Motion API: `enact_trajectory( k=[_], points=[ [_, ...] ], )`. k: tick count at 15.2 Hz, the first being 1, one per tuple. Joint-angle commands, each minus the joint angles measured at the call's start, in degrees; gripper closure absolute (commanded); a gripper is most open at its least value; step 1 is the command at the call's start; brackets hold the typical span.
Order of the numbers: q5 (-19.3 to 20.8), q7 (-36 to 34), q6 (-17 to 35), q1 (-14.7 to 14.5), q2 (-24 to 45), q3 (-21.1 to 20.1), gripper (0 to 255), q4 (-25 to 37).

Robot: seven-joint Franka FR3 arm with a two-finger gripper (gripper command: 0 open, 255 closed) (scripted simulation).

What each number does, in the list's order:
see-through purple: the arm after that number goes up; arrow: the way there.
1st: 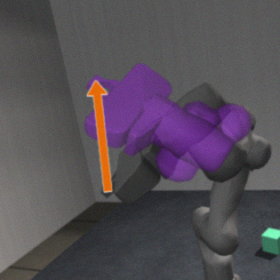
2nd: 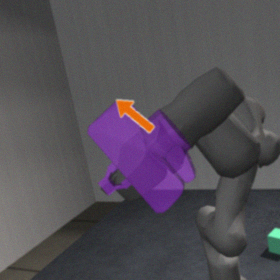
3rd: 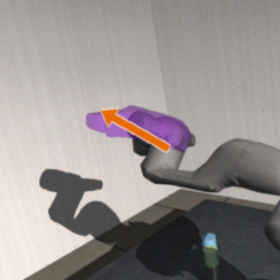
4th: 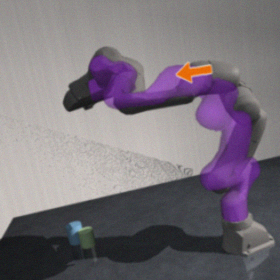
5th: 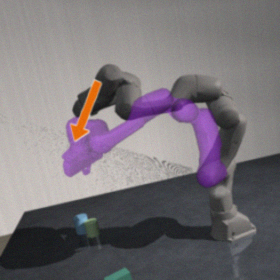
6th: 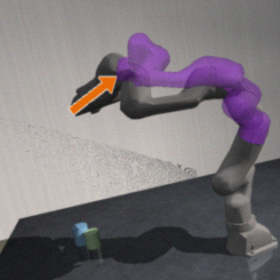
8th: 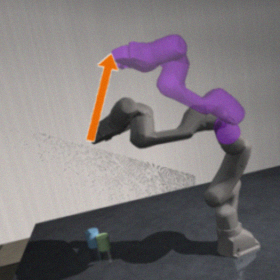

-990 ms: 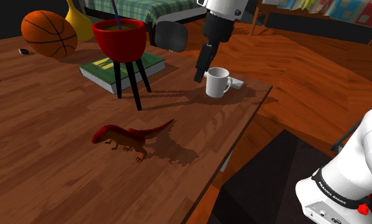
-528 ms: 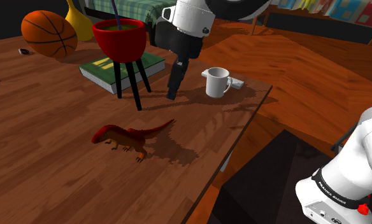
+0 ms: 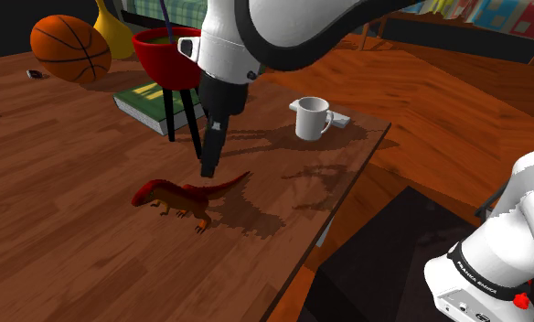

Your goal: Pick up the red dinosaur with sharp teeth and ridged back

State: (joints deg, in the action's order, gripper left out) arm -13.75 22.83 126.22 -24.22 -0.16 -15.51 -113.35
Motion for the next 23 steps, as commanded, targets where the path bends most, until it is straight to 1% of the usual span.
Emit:
enact_trajectory(
  k=[1, 4, 11, 13, 14, 23],
  points=[
    [0.4, 0.7, 1.2, -1.3, 2.5, -1.2, 0, 1.8],
    [1.2, 1.6, 2.2, -2.7, 5.5, -2.6, 0, 4.1],
    [1.0, 2.5, 7.6, -2.9, 7.4, -2.7, 0, 0.5],
    [1.0, 2.5, 7.6, -2.9, 7.4, -2.7, 0, 0.5],
    [1.0, 2.5, 7.6, -2.9, 7.5, -2.7, 255, 0.6],
    [1.0, 2.5, 7.6, -2.9, 7.4, -2.7, 255, 0.5]
  ],
)
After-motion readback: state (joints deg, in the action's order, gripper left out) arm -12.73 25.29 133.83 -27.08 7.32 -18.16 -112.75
